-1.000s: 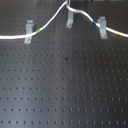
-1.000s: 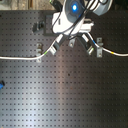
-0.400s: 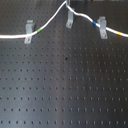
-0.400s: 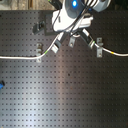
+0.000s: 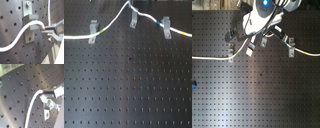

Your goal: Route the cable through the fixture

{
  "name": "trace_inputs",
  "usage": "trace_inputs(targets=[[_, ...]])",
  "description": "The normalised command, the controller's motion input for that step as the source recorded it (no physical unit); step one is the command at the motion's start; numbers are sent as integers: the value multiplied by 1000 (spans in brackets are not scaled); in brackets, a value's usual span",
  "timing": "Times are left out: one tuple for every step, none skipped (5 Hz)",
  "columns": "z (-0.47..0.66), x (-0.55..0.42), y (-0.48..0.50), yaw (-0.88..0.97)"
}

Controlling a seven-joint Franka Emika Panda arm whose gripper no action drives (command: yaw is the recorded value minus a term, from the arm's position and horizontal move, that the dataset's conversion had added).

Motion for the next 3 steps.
trace_inputs(targets=[[180,-37,302,-557],[449,24,16,-905],[430,2,21,-982]])
